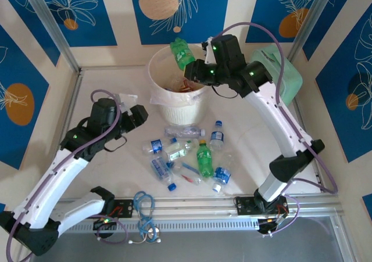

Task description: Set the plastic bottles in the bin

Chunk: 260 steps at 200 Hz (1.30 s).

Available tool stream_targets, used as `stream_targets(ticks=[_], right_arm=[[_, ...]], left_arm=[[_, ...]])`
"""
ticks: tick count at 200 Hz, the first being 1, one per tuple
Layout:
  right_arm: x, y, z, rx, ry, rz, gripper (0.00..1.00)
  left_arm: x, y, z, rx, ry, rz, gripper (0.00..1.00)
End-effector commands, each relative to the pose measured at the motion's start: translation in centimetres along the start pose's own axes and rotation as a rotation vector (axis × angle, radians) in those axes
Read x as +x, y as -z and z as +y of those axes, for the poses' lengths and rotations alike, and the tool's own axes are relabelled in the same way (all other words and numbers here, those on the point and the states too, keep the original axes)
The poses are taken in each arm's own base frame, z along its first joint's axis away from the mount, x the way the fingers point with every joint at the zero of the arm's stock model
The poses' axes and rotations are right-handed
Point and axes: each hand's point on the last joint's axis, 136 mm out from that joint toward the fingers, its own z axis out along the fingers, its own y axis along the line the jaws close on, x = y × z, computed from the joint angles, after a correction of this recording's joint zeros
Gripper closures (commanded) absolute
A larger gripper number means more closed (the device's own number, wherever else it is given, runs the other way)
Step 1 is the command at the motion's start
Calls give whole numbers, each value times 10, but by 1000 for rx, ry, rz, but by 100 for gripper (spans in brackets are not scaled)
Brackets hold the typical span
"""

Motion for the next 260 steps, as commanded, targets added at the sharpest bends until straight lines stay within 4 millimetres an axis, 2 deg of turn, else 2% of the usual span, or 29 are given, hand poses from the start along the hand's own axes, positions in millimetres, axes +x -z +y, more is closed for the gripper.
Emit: stream_targets(ticks=[1,43,58,76,98,107,139,162,178,193,242,260], right_arm=[[-9,-3,-13,71,25,-7,82],[-17,-23,-46,153,-26,21,81],[-19,-28,-55,167,-39,30,73],[-22,-29,-59,175,-43,33,56],[-27,-18,-54,180,-29,3,35],[-29,-12,-51,184,-18,-13,30],[-31,13,-38,184,13,-58,28],[-21,38,-31,198,45,-88,28],[-4,57,-33,232,65,-99,27],[21,73,-46,285,60,-97,26],[135,117,-140,519,-114,24,23],[176,122,-165,563,-193,98,17]], left_arm=[[17,-8,13,-37,29,59,10],[44,-23,35,-78,88,127,13],[51,-27,44,-103,100,139,13],[62,-34,54,-126,126,166,13],[75,-43,61,-132,163,200,13],[78,-45,63,-134,173,202,12],[81,-49,66,-143,173,211,14],[83,-51,66,-147,164,223,16],[81,-51,65,-144,149,215,17],[76,-52,60,-130,129,202,19],[51,-50,35,-69,58,141,21],[44,-49,27,-44,43,124,22]])
